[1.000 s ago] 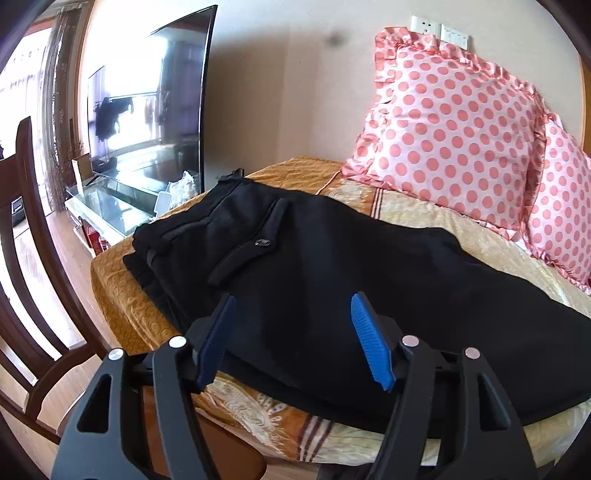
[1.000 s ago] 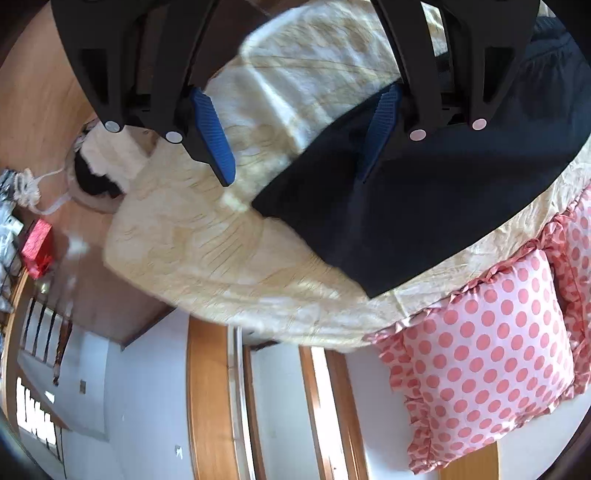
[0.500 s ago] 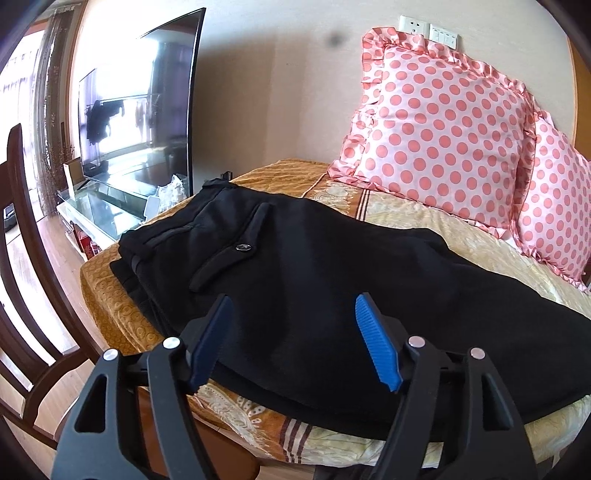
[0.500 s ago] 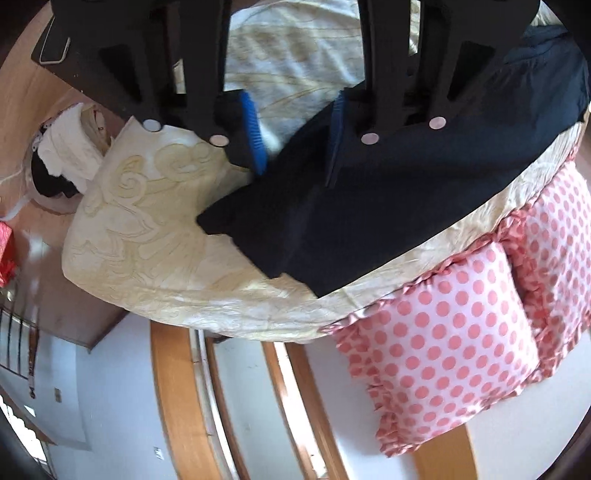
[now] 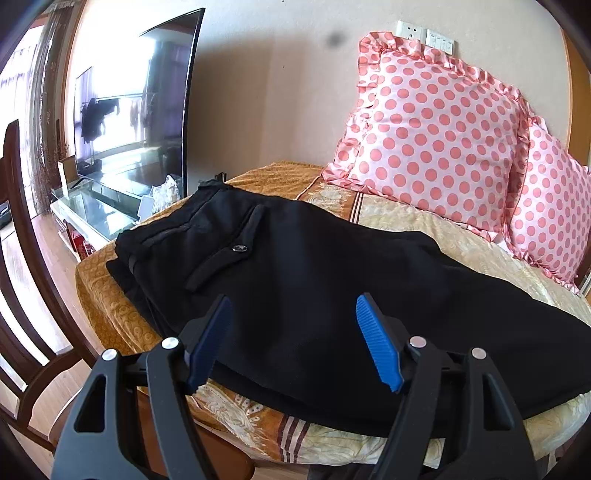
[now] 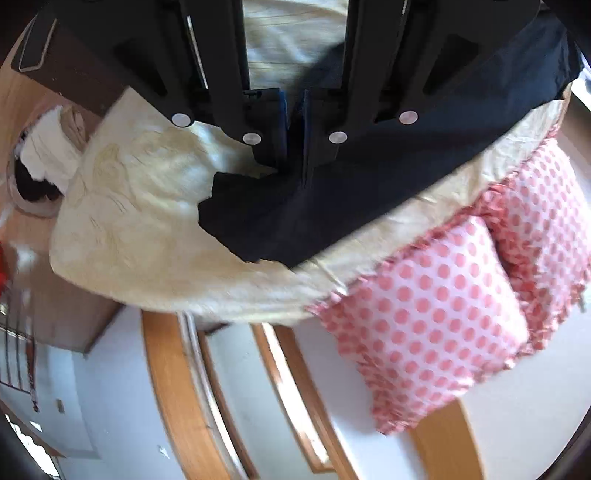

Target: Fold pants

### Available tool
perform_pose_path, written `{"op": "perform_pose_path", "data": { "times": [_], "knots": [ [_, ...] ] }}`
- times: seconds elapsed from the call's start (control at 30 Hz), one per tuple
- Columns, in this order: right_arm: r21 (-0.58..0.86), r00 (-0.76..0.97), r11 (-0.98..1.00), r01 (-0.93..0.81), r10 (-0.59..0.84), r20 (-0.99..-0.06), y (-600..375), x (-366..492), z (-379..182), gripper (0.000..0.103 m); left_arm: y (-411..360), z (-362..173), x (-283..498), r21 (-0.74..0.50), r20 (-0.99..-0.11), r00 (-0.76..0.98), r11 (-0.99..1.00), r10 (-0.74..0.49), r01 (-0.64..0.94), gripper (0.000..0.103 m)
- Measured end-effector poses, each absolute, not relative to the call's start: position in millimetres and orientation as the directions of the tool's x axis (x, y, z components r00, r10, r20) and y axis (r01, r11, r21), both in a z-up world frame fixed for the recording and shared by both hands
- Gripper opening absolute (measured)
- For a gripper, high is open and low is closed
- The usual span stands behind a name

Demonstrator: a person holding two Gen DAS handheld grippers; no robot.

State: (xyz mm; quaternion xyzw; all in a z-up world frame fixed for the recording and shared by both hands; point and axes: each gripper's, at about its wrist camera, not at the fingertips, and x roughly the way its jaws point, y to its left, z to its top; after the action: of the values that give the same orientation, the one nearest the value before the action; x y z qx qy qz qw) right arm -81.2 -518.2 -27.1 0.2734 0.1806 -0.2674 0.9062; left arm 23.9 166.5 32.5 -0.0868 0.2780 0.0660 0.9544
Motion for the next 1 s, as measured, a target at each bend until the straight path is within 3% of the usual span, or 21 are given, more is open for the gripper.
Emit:
{"op": "perform_pose_path", "data": {
  "times": [0.23, 0.43, 0.5, 0.57, 0.67, 0.73, 1.0],
  "knots": [
    [0.391, 0.931, 0.869, 0.303, -0.182, -0.315, -434, -37, 46, 0.006, 166, 36, 23, -0.139, -0.532, 0.844, 0.976, 0.070, -0.169, 0.073],
    [0.351, 0.945, 0.930, -0.113, 0.210, -0.251, -292, 21, 80, 0.006, 167, 42, 15, -0.144, -0.516, 0.853, 0.975, 0.071, -0.168, 0.075],
    [0.334, 0.896, 0.912, -0.238, 0.339, -0.288, -240, 37, 73, 0.006, 168, 44, 11, -0.147, -0.510, 0.857, 0.974, 0.076, -0.173, 0.075],
    [0.288, 0.812, 0.896, -0.338, 0.433, -0.391, -180, 54, 49, 0.006, 172, 45, 7, -0.146, -0.507, 0.857, 0.972, 0.087, -0.185, 0.076],
    [0.167, 0.696, 0.907, -0.387, 0.406, -0.592, -113, 71, -3, 0.006, 183, 45, 1, -0.142, -0.510, 0.853, 0.967, 0.111, -0.211, 0.076],
    [0.179, 0.663, 0.901, -0.394, 0.414, -0.624, -100, 76, -16, 0.006, 191, 45, -2, -0.144, -0.510, 0.851, 0.963, 0.126, -0.229, 0.076],
    [0.045, 0.699, 0.888, -0.458, 0.391, -0.599, -71, 57, -1, 0.006, 218, 46, -11, -0.172, -0.500, 0.850, 0.943, 0.167, -0.286, 0.076]
  ]
}}
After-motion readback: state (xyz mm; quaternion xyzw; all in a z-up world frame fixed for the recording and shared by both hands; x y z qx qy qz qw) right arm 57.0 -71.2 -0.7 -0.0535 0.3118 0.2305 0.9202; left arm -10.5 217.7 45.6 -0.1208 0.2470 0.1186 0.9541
